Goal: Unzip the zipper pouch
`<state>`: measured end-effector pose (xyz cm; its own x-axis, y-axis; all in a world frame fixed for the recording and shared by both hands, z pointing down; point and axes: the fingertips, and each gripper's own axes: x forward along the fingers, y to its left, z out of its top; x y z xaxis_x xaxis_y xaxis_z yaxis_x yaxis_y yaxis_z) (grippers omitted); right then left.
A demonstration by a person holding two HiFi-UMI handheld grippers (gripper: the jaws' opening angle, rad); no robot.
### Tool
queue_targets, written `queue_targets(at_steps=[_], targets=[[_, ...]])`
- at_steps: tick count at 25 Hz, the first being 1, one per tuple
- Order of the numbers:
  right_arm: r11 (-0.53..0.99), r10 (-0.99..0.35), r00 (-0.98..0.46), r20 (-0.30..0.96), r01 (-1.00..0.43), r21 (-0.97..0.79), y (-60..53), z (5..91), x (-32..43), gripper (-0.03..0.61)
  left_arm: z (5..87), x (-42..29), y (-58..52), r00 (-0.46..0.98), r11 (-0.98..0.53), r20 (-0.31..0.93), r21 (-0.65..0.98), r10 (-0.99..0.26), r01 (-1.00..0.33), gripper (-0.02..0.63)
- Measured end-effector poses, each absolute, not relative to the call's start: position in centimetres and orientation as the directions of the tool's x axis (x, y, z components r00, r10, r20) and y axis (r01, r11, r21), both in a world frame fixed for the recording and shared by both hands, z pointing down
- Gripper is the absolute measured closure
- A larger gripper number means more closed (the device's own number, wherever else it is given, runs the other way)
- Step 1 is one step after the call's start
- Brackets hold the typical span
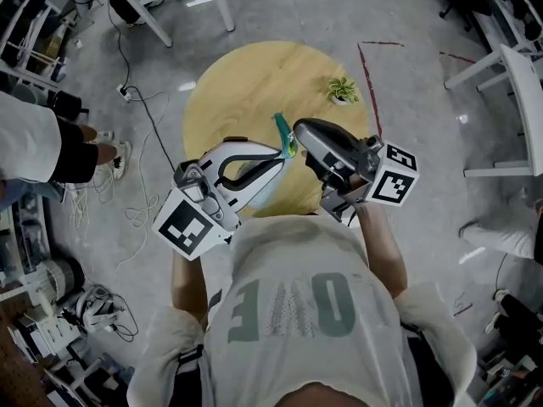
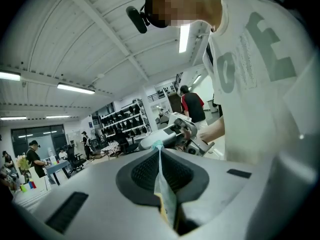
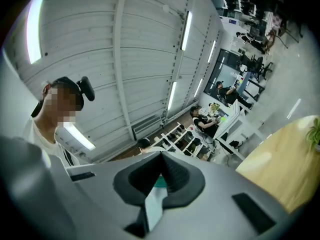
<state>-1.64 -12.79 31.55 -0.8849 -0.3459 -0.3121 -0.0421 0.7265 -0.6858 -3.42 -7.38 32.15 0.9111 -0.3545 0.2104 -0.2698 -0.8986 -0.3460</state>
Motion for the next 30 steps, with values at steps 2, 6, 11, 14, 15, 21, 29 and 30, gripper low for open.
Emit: queue_targets(at_steps=[2,6,11,14,15,21,29,30], targets=[[0.728,-0.354,-0.88,-0.316,-0.047,-0.684,-12.8,31.3,-1.4,0.549,31.9,-3.4,-7.1,0.918,-0.904,0.195,-0.333,-0.344,-0.268,0.583],[0.743,-0.351,-0.888,-0.298,-0.071,-0.665,-13.1,31.3,-1.5,0.549,31.9,-3.5,-7.3,0.909,-0.894,0.206,-0.352,-0.362,-0.277,0.583],[0.726,-0.386,-0.88,-0.276,-0.106,-0.679,-14.1,32.4,-0.9,0.549,31.6,-3.5,-7.0,0.908,-0.892,0.211,-0.359,-0.363,-0.273,0.583],[0.719,-0.404,-0.879,-0.253,-0.134,-0.682,-14.8,33.2,-0.5,0.549,31.7,-3.6,-7.0,0.906,-0.893,0.22,-0.36,-0.362,-0.27,0.583],[0.716,-0.412,-0.878,-0.245,-0.146,-0.682,-15.1,33.4,-0.4,0.549,31.7,-3.7,-7.1,0.905,-0.893,0.222,-0.36,-0.362,-0.268,0.583],[0.698,-0.455,-0.865,-0.212,-0.198,-0.688,-16.3,34.6,0.5,0.549,31.7,-4.3,-6.7,0.905,-0.898,0.233,-0.352,-0.357,-0.263,0.583],[0.66,-0.534,-0.829,-0.165,-0.288,-0.694,-17.9,35.9,2.7,0.549,31.3,-5.2,-6.2,0.911,-0.908,0.228,-0.326,-0.344,-0.262,0.583],[0.655,-0.546,-0.823,-0.158,-0.301,-0.693,-18.1,36.1,3.0,0.549,31.2,-5.5,-6.2,0.91,-0.908,0.229,-0.324,-0.346,-0.264,0.583]])
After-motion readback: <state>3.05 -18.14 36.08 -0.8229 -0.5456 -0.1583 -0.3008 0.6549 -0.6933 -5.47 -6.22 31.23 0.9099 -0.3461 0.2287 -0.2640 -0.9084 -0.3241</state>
